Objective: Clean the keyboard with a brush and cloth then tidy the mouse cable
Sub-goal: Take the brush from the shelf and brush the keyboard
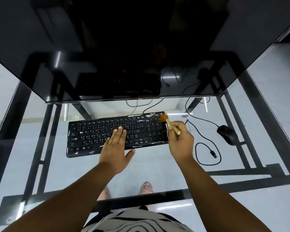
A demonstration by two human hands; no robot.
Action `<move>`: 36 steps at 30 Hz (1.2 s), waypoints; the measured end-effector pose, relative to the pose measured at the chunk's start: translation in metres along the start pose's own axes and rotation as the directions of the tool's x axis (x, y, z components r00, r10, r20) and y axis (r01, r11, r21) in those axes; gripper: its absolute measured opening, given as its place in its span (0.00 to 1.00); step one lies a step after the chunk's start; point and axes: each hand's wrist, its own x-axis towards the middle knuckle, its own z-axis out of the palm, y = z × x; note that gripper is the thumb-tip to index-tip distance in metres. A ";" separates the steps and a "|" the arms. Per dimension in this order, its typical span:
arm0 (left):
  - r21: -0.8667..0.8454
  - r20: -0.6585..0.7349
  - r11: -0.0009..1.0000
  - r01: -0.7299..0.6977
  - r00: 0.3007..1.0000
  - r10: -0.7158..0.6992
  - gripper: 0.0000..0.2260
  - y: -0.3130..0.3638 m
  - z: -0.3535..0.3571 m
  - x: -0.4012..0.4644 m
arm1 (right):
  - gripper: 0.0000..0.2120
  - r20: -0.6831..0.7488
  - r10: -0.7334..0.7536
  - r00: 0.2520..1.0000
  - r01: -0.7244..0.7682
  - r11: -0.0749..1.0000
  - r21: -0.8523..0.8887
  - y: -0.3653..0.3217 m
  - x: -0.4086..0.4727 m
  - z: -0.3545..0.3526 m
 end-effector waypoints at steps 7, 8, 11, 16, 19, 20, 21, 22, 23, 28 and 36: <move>-0.099 -0.102 0.994 0.051 0.993 -0.061 0.28 -0.020 -0.007 -0.006 | 0.06 0.170 -0.105 0.980 0.090 0.992 0.091 0.001 -0.020 0.009; -0.112 -0.121 0.992 0.064 0.990 -0.078 0.27 -0.026 -0.009 -0.008 | 0.07 0.200 -0.110 0.973 0.103 0.994 0.048 0.003 -0.025 0.014; -0.129 -0.189 0.986 0.109 0.973 -0.133 0.27 -0.047 -0.015 -0.014 | 0.10 0.294 -0.102 0.951 0.125 0.990 -0.062 0.006 -0.038 0.026; -0.175 -0.237 0.968 0.180 0.947 -0.218 0.28 -0.081 -0.023 -0.028 | 0.15 0.432 -0.271 0.860 0.370 0.915 -0.162 -0.001 -0.060 0.050; -0.166 -0.204 0.967 0.192 0.953 -0.224 0.27 -0.093 -0.023 -0.034 | 0.14 0.555 -0.314 0.771 0.469 0.869 -0.160 -0.006 -0.070 0.064; -0.161 -0.191 0.968 0.195 0.956 -0.224 0.27 -0.097 -0.022 -0.036 | 0.13 0.593 -0.313 0.742 0.490 0.857 -0.160 -0.006 -0.074 0.071; -0.155 -0.178 0.969 0.195 0.959 -0.221 0.26 -0.098 -0.022 -0.036 | 0.13 0.623 -0.310 0.718 0.508 0.846 -0.165 -0.004 -0.075 0.075; -0.150 -0.163 0.969 0.194 0.962 -0.218 0.25 -0.099 -0.021 -0.037 | 0.13 0.644 -0.311 0.699 0.526 0.834 -0.167 -0.004 -0.077 0.078; -0.144 -0.152 0.970 0.195 0.964 -0.217 0.25 -0.101 -0.020 -0.038 | 0.12 0.662 -0.322 0.677 0.552 0.817 -0.167 -0.003 -0.079 0.083; -0.135 -0.109 0.972 0.193 0.972 -0.209 0.24 -0.105 -0.017 -0.041 | 0.10 0.701 -0.350 0.622 0.634 0.750 -0.188 -0.001 -0.081 0.094; -0.131 -0.134 0.973 0.190 0.969 -0.207 0.25 -0.108 -0.028 -0.043 | 0.10 0.698 -0.356 0.622 0.652 0.730 -0.208 -0.009 -0.084 0.096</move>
